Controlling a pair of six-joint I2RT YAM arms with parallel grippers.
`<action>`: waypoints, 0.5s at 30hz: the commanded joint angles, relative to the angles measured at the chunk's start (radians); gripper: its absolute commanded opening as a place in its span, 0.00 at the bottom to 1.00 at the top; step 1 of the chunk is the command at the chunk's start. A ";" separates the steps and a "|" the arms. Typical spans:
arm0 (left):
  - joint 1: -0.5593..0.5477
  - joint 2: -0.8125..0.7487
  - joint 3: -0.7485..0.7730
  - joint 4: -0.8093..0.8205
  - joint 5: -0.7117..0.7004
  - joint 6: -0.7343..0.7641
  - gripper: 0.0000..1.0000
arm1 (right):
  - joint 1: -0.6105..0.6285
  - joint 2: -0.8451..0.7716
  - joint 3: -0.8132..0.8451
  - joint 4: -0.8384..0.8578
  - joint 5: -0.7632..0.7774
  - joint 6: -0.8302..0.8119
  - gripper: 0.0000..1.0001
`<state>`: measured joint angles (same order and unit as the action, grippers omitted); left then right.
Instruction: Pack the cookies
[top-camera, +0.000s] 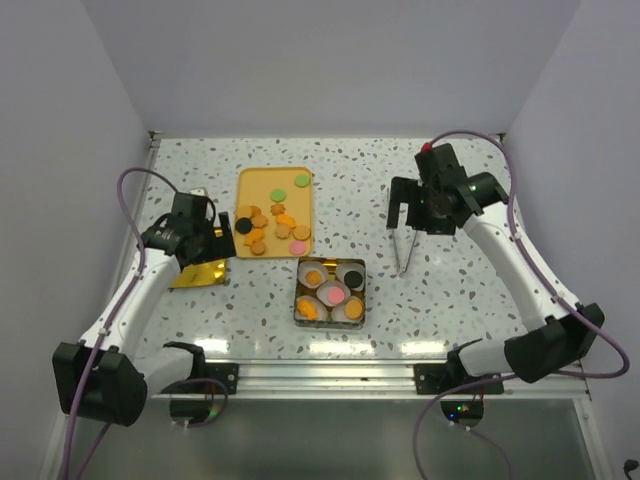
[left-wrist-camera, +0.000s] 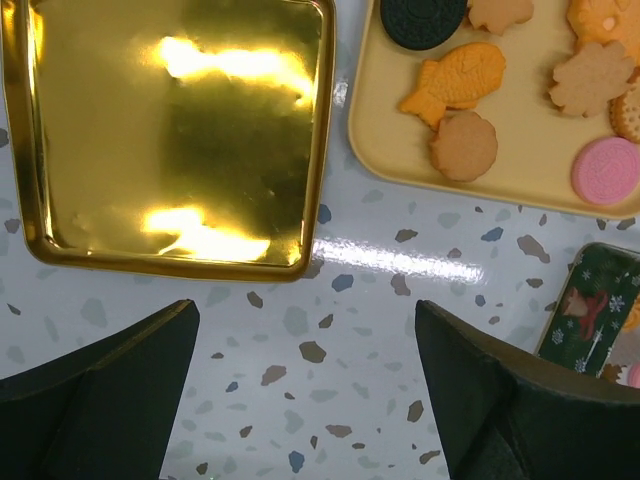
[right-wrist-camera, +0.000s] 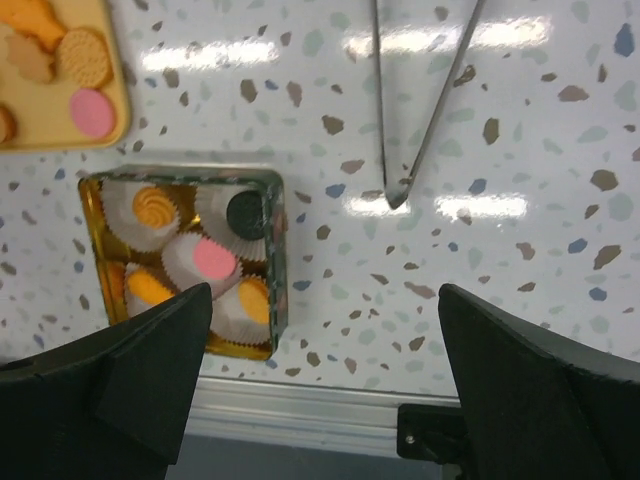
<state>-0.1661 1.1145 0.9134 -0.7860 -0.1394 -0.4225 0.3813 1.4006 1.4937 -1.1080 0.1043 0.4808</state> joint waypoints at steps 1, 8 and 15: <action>-0.004 0.074 0.061 0.040 -0.069 0.060 0.94 | 0.027 -0.070 -0.055 -0.061 -0.069 0.051 0.99; -0.013 0.217 0.032 0.116 -0.088 0.108 0.80 | 0.034 -0.179 -0.064 -0.130 -0.051 0.044 0.99; -0.023 0.349 0.012 0.191 -0.106 0.129 0.79 | 0.034 -0.207 -0.070 -0.156 -0.037 0.021 0.99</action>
<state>-0.1776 1.4338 0.9360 -0.6769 -0.2188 -0.3275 0.4122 1.2114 1.4261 -1.2316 0.0605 0.5148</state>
